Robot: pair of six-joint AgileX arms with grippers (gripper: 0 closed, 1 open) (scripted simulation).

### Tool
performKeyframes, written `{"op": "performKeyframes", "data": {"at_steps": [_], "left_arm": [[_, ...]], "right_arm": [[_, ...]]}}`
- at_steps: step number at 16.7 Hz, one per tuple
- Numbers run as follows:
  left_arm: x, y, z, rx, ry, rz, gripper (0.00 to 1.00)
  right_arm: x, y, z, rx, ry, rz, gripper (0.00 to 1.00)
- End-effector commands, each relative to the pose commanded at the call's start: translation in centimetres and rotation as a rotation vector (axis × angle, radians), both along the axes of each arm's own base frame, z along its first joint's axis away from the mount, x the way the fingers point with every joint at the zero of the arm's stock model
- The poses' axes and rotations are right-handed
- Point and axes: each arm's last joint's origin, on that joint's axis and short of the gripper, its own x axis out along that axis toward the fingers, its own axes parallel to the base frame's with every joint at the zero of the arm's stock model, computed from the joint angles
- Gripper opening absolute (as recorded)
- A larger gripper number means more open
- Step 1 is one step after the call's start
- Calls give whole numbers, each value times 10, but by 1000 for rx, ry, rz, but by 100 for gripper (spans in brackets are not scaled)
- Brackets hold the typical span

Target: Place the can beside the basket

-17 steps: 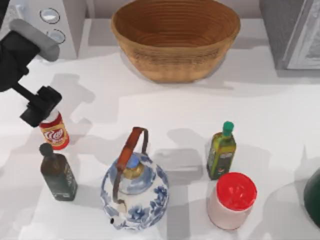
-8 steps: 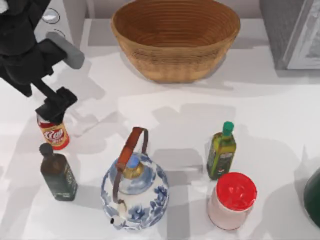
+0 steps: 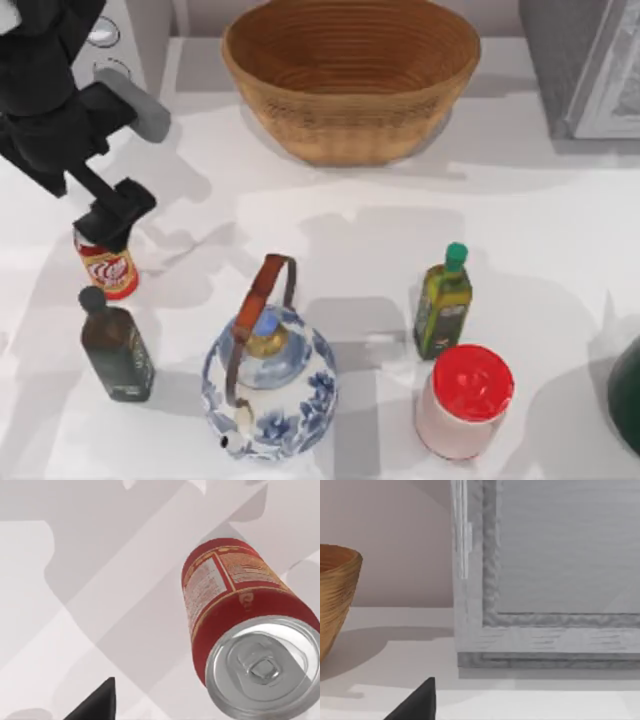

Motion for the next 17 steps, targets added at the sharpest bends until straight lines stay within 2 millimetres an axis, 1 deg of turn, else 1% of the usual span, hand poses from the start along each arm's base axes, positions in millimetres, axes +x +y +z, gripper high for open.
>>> {"op": "performKeyframes", "data": {"at_steps": [2, 6, 7, 11, 17], "left_arm": [[1, 0, -14, 0, -2, 0, 100], [1, -1, -48, -1, -5, 0, 100], [0, -1, -53, 0, -3, 0, 100], [0, -1, -55, 0, -1, 0, 100], [0, -1, -55, 0, -1, 0, 55]], "right_arm": [[0, 0, 0, 0, 0, 0, 100], [0, 0, 0, 0, 0, 0, 100], [0, 0, 0, 0, 0, 0, 100], [0, 0, 0, 0, 0, 0, 100], [0, 0, 0, 0, 0, 0, 100]]}}
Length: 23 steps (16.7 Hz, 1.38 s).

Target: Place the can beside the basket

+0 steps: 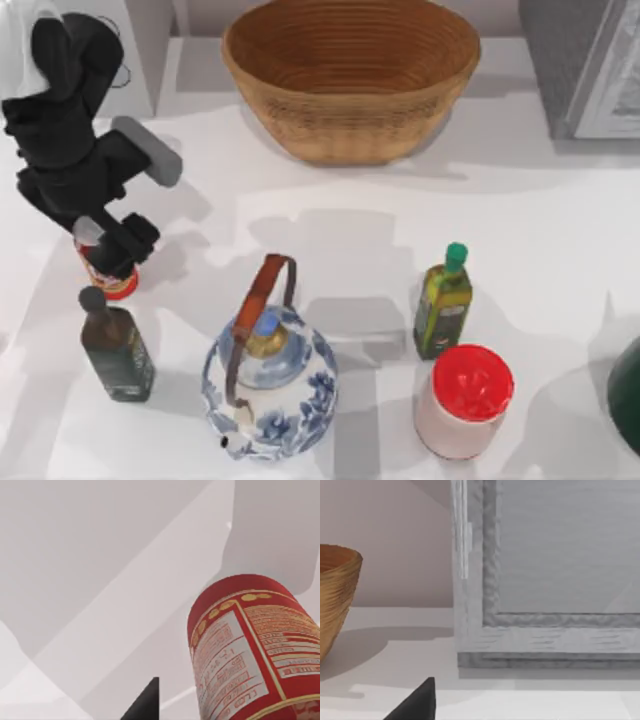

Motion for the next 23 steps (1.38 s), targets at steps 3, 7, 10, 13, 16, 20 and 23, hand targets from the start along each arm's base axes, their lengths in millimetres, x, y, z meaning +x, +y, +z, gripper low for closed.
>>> {"op": "performKeyframes", "data": {"at_steps": [3, 7, 10, 13, 16, 20, 23], "left_arm": [[0, 0, 0, 0, 0, 0, 32], [0, 0, 0, 0, 0, 0, 2], [0, 0, 0, 0, 0, 0, 0], [0, 0, 0, 0, 0, 0, 0], [0, 0, 1, -1, -2, 0, 0], [5, -13, 1, 1, 5, 36, 0], [13, -41, 2, 8, 18, 132, 0]], "right_arm": [[0, 0, 0, 0, 0, 0, 100], [0, 0, 0, 0, 0, 0, 100], [0, 0, 0, 0, 0, 0, 100], [0, 0, 0, 0, 0, 0, 100], [0, 0, 0, 0, 0, 0, 100], [0, 0, 0, 0, 0, 0, 100], [0, 0, 0, 0, 0, 0, 100]]}}
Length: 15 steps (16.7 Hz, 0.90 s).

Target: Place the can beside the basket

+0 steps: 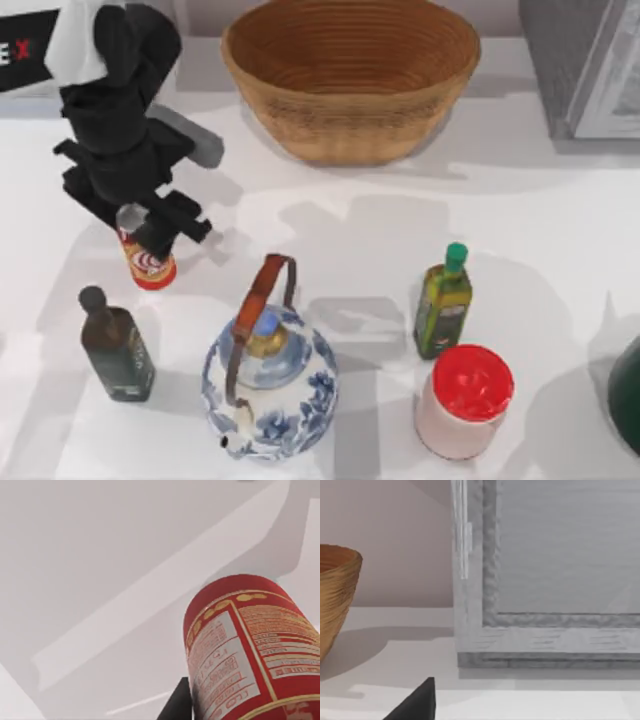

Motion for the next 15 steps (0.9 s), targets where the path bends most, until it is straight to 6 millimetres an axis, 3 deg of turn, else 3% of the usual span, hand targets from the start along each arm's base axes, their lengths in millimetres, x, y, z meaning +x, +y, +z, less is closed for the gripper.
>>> {"op": "performKeyframes", "data": {"at_steps": [5, 10, 15], "left_arm": [[6, -65, 3, 21, 13, 307, 0], [-4, -128, 11, 28, -1, 571, 0], [-10, -157, 19, 6, -26, 654, 0]], "right_arm": [[0, 0, 0, 0, 0, 0, 100], [0, 0, 0, 0, 0, 0, 100], [0, 0, 0, 0, 0, 0, 100]]}}
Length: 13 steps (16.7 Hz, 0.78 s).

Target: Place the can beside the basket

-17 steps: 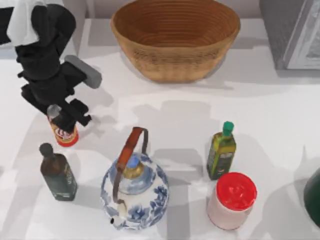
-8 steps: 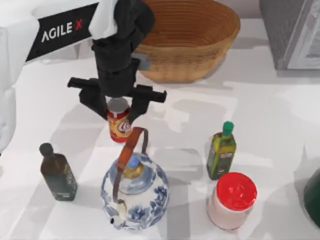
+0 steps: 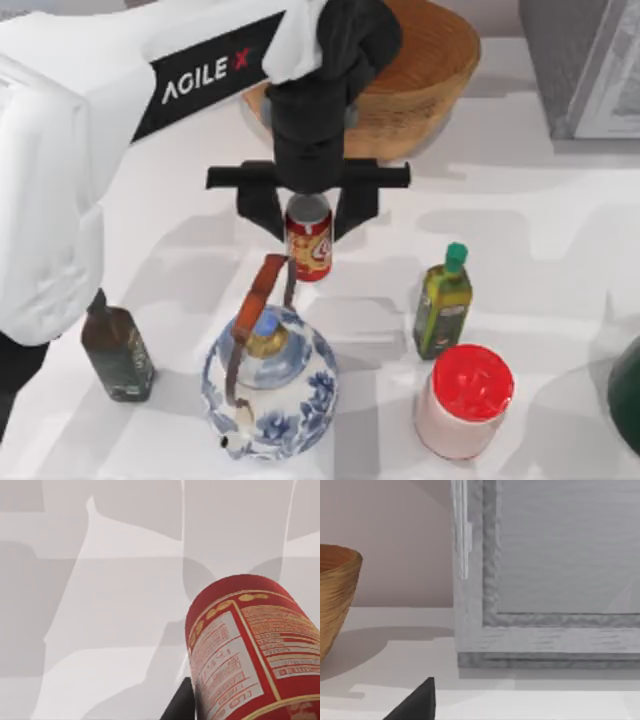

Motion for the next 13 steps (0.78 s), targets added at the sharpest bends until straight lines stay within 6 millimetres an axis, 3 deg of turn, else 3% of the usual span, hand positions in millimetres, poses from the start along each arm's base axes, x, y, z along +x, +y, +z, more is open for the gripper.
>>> {"op": "performKeyframes", "data": {"at_steps": [12, 13], "left_arm": [[0, 0, -8, 0, 0, 0, 0], [0, 0, -8, 0, 0, 0, 8]], "right_arm": [[0, 0, 0, 0, 0, 0, 100], [0, 0, 0, 0, 0, 0, 100]]}}
